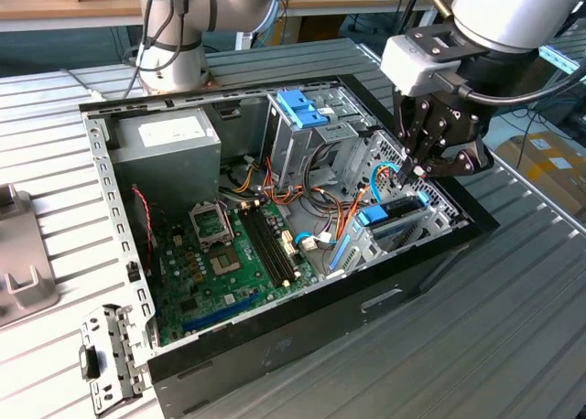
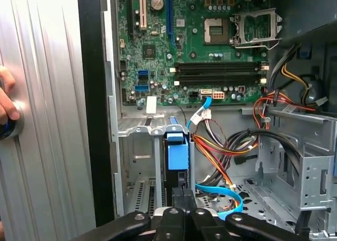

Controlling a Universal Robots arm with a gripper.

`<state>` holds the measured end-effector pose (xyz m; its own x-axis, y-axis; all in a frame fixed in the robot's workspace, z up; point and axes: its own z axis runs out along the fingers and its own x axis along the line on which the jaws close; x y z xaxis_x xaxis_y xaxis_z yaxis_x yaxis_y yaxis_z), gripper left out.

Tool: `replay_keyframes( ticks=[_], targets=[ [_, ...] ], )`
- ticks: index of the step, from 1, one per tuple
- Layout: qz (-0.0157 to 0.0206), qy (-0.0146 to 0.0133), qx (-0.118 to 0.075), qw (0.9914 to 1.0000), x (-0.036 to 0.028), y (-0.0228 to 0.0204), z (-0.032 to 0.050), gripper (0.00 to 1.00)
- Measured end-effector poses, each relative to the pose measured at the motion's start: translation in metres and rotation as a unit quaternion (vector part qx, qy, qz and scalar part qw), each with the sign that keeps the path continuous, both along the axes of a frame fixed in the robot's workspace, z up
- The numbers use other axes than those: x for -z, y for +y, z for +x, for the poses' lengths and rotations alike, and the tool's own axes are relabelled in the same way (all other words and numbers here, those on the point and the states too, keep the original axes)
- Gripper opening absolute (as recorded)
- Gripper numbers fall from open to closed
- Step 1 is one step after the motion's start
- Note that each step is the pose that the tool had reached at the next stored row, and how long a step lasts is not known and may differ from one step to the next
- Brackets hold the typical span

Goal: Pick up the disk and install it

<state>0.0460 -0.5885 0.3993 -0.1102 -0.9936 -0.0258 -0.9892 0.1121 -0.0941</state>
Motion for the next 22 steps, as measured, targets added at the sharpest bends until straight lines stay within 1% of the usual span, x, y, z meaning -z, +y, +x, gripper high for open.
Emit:
replay_keyframes(
  ticks=[1,2,3,4,6,7,8,9,10,11,12,14,15,16,17,18,20,21,22],
  targets=[
    [-0.0001,0.0105,0.000,0.99994,0.0004,-0.0001,0.0026,0.11],
    [0.0000,0.0178,0.000,0.99984,0.0010,-0.0001,0.0049,0.11],
    [0.0000,0.0232,0.000,0.99973,0.0015,-0.0001,0.0072,0.11],
    [0.0000,0.0323,0.000,0.99948,0.0025,-0.0001,0.0118,0.11],
    [0.0000,0.0420,0.000,0.99912,0.0039,-0.0001,0.0179,0.11],
    [0.0000,0.0490,0.000,0.99880,0.0050,-0.0001,0.0227,0.11],
    [-0.0001,0.0519,0.000,0.99865,0.0059,-0.0003,0.0253,0.11],
    [-0.0001,0.0538,0.000,0.99855,0.0070,-0.0010,0.0276,0.11],
    [0.0000,0.0562,0.000,0.99842,0.0092,-0.0029,0.0309,0.11],
    [0.0000,0.0574,0.000,0.99835,0.0106,-0.0045,0.0327,0.11],
    [0.0000,0.0584,0.000,0.99829,0.0124,-0.0071,0.0344,0.11],
    [-0.0001,0.0592,0.000,0.99825,0.0153,-0.0121,0.0367,0.11],
    [0.0000,0.0602,0.000,0.99819,0.0186,-0.0172,0.0403,0.11],
    [0.0001,0.0609,0.000,0.99815,0.0202,-0.0194,0.0435,0.11],
    [0.0001,0.0614,0.000,0.99811,0.0209,-0.0203,0.0466,0.11],
    [0.0000,0.0621,0.000,0.99807,0.0213,-0.0208,0.0506,0.11],
    [0.0000,0.0642,0.000,0.99793,0.0222,-0.0218,0.0636,0.11],
    [0.0000,0.0650,0.000,0.99789,0.0223,-0.0220,0.0675,0.11],
    [0.0000,0.0667,0.000,0.99777,0.0231,-0.0225,0.0758,0.11]
  ],
)
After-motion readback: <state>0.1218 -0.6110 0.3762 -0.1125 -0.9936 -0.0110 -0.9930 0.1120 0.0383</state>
